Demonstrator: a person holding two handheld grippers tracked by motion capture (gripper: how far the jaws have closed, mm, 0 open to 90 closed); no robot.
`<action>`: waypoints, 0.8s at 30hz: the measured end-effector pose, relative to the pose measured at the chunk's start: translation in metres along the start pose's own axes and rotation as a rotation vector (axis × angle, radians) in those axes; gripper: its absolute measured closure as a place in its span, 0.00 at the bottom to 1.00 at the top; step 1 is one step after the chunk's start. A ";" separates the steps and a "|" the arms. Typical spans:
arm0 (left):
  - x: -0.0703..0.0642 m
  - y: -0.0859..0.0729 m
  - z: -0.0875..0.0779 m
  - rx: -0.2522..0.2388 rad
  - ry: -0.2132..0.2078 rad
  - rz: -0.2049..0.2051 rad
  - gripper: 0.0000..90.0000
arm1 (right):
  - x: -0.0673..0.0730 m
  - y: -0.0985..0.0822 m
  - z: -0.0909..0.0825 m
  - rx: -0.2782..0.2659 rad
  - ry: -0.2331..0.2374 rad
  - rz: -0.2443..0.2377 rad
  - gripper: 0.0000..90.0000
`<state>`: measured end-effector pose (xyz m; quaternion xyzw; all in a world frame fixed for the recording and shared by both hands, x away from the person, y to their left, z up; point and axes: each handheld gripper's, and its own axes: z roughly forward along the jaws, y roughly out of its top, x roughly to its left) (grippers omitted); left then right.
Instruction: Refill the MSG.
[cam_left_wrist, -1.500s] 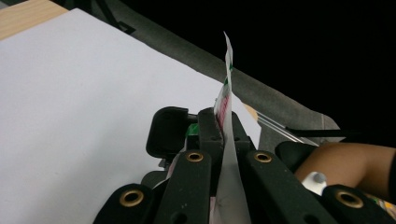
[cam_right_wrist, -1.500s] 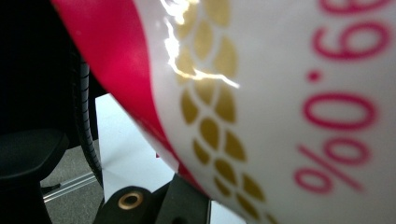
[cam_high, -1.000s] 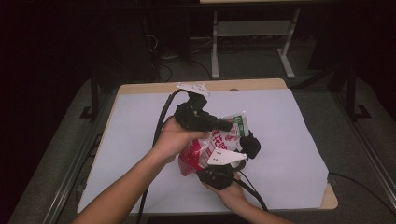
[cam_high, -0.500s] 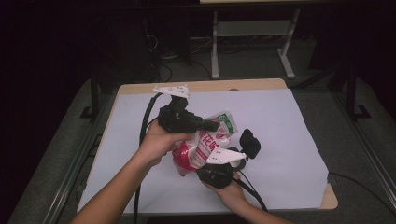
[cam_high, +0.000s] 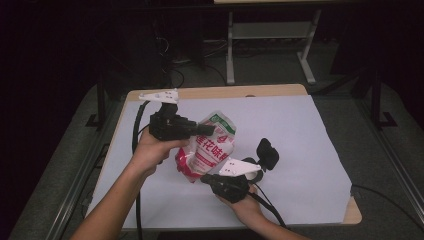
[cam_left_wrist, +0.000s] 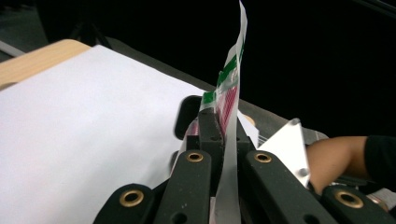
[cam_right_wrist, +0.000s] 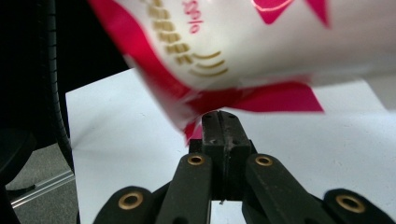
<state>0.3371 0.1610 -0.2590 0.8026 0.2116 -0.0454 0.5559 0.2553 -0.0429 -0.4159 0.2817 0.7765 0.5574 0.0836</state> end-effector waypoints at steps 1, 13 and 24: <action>0.003 -0.001 -0.001 -0.002 0.006 -0.002 1.00 | 0.000 0.000 0.000 -0.001 0.002 0.004 1.00; 0.033 -0.009 -0.002 0.006 0.075 -0.006 1.00 | -0.003 0.000 -0.014 0.013 0.026 0.031 1.00; 0.050 -0.014 0.006 0.008 0.103 0.020 1.00 | -0.012 0.004 -0.035 0.048 0.092 -0.013 1.00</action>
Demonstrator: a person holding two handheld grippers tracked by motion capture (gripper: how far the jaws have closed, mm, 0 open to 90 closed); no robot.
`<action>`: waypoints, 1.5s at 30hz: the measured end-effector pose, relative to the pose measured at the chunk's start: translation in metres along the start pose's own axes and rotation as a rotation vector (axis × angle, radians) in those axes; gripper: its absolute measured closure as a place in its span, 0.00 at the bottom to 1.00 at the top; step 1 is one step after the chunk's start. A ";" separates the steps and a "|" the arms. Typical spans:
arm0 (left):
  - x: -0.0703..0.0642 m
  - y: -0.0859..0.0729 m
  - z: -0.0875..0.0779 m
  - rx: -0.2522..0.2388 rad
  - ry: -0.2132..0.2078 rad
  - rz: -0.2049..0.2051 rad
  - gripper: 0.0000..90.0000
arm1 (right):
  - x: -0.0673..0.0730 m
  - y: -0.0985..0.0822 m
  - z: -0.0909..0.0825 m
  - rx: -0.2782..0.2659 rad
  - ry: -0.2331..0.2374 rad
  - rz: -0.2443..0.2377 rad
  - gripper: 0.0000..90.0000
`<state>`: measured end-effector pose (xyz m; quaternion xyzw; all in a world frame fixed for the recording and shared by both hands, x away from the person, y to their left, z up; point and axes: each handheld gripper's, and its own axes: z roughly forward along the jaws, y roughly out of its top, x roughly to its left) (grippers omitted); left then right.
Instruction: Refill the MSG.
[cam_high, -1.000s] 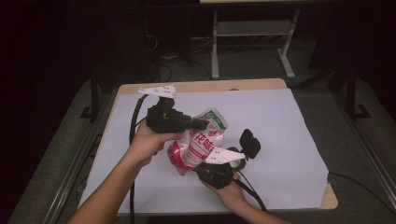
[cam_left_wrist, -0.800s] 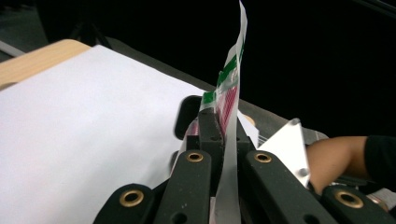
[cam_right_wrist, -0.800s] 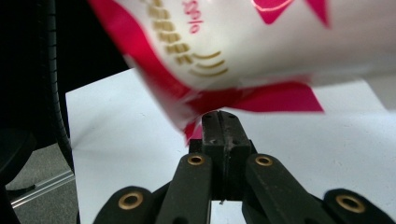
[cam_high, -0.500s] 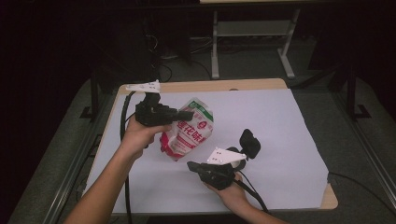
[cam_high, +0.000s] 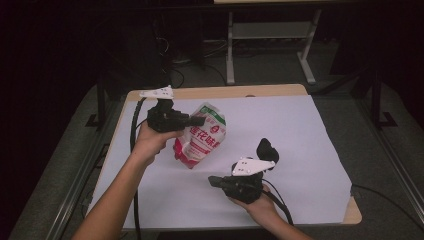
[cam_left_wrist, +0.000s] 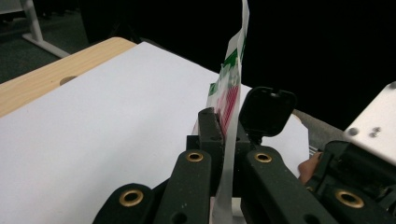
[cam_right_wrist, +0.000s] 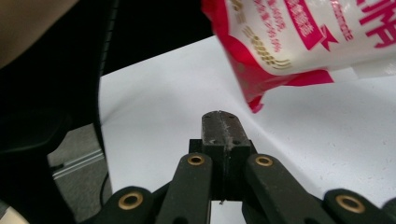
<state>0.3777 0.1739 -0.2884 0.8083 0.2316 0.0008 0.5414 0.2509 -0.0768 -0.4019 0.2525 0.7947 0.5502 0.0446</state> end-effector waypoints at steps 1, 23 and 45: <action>0.001 0.000 0.002 0.002 0.005 0.003 1.00 | 0.000 0.000 -0.002 -0.004 0.000 -0.008 1.00; 0.018 -0.027 -0.021 0.067 0.071 0.012 1.00 | -0.019 0.002 -0.031 0.024 0.019 -0.049 1.00; 0.023 -0.091 -0.075 0.158 0.170 -0.016 1.00 | -0.031 -0.003 -0.042 0.043 -0.012 -0.042 1.00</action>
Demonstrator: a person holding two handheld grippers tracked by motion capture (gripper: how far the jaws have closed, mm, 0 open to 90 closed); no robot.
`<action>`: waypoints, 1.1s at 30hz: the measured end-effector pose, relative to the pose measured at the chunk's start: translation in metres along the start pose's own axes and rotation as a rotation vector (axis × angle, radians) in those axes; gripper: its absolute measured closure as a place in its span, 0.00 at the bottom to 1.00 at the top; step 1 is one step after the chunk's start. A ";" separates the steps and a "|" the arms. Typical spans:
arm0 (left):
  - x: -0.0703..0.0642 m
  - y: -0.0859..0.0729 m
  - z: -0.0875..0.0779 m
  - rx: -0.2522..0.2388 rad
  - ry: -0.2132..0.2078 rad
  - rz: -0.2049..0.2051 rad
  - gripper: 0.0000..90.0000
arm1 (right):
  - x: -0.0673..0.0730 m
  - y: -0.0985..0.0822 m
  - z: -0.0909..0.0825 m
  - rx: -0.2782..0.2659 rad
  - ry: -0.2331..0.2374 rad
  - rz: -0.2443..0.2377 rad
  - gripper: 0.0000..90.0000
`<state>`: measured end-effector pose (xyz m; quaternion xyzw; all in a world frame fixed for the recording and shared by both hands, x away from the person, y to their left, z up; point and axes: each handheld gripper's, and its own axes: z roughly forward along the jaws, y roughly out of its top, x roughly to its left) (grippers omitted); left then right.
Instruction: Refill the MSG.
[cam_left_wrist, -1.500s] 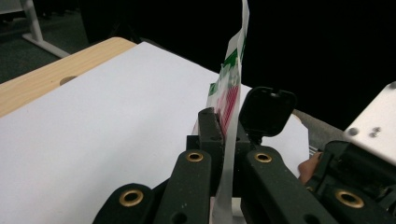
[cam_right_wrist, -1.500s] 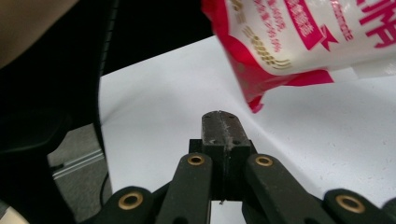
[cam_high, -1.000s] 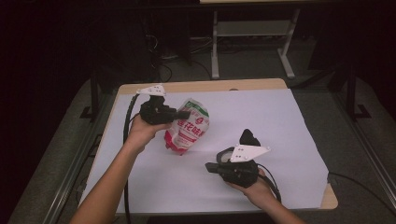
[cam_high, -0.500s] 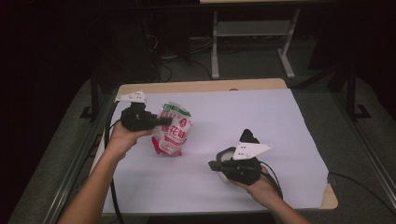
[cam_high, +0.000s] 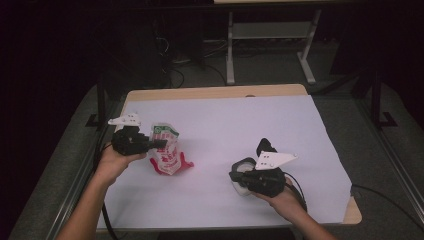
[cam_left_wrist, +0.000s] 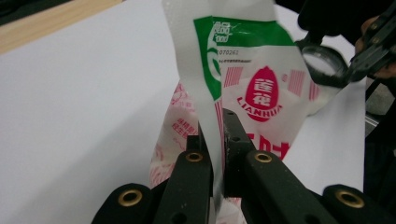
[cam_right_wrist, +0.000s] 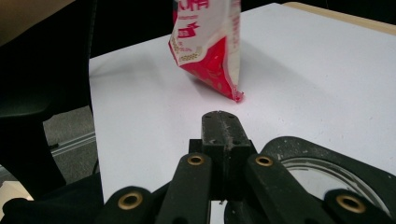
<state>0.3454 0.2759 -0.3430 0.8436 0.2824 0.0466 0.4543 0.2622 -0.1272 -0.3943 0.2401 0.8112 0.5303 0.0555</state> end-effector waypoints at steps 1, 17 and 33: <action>0.001 -0.004 -0.001 0.002 0.003 -0.008 1.00 | 0.000 -0.001 0.000 0.004 0.000 0.006 1.00; 0.000 -0.047 -0.016 0.010 0.009 -0.020 0.83 | -0.002 -0.002 -0.003 -0.006 -0.013 0.026 1.00; -0.007 -0.075 -0.022 0.040 0.098 -0.010 0.23 | -0.008 -0.008 -0.017 -0.020 -0.047 0.041 1.00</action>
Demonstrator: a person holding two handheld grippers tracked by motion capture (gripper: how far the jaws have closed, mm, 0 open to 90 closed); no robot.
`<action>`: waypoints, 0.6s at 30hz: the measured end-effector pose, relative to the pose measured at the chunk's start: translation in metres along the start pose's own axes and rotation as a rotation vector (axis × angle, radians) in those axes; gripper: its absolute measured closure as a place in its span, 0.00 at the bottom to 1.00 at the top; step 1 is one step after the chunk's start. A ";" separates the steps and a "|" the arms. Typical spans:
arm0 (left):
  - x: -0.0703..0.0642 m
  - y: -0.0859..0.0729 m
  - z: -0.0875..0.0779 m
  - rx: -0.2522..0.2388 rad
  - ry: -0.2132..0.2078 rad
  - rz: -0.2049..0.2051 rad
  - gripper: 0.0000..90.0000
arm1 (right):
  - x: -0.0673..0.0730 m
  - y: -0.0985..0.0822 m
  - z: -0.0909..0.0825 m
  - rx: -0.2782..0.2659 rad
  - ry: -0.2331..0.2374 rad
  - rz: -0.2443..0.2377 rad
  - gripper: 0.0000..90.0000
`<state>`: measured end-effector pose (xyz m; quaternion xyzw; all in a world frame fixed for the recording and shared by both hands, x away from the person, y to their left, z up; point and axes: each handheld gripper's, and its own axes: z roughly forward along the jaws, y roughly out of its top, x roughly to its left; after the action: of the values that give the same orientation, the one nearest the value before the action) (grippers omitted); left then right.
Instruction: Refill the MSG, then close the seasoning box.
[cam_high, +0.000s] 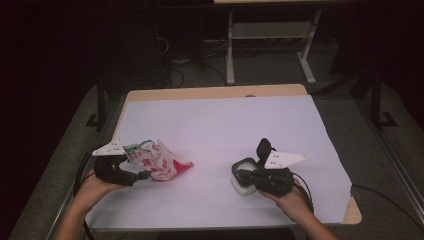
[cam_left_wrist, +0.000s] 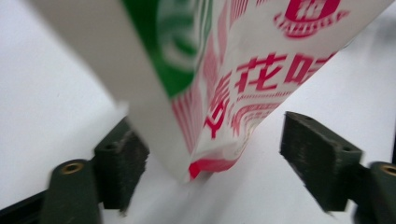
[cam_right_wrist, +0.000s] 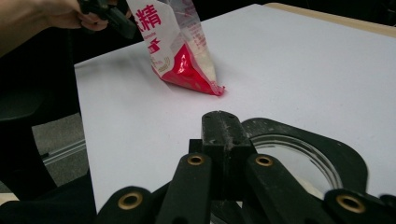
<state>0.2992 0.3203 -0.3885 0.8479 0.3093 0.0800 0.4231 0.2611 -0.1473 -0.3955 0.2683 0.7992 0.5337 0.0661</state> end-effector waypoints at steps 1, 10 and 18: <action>0.000 -0.002 0.000 -0.005 0.007 -0.007 0.22 | 0.000 -0.001 -0.001 0.004 -0.002 0.005 1.00; -0.003 -0.026 0.011 -0.013 0.033 -0.030 0.17 | -0.006 -0.006 -0.011 0.005 -0.017 0.018 1.00; -0.011 -0.037 0.017 -0.002 0.052 -0.024 0.16 | -0.009 -0.014 -0.026 0.005 -0.036 0.010 1.00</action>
<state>0.2802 0.3191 -0.4257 0.8413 0.3302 0.0973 0.4167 0.2536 -0.1769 -0.3991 0.2821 0.7980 0.5270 0.0768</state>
